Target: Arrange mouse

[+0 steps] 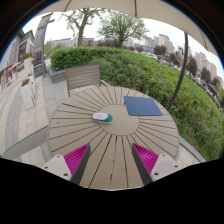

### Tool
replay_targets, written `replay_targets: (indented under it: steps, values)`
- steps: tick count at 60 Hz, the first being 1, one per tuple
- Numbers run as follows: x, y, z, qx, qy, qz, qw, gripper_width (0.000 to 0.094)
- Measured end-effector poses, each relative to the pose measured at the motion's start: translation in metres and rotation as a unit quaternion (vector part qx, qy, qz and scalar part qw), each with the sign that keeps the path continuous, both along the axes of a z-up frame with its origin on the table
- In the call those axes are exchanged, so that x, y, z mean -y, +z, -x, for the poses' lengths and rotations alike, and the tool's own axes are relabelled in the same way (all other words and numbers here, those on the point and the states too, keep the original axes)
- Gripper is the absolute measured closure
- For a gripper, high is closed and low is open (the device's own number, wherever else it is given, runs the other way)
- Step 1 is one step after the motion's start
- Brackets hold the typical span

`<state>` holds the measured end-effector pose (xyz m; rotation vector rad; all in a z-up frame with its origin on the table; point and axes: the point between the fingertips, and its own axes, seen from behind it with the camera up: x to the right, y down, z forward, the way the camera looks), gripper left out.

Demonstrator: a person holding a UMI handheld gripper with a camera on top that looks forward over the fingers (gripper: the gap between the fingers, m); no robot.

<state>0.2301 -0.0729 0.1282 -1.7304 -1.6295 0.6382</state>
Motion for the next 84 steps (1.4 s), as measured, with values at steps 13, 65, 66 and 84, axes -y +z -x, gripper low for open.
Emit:
replay_targets:
  steps: [13,65,66,84]
  values:
    - [0.021,-0.025,0.033,-0.020,0.020,0.008,1.000,0.0083]
    - [-0.024,-0.139,0.264,-0.050,0.060,0.023,0.997,0.0077]
    - [-0.024,-0.140,0.267,-0.050,0.059,0.024,0.997,0.0078]
    - [-0.039,-0.142,0.294,-0.049,0.040,0.040,0.997,0.0185]
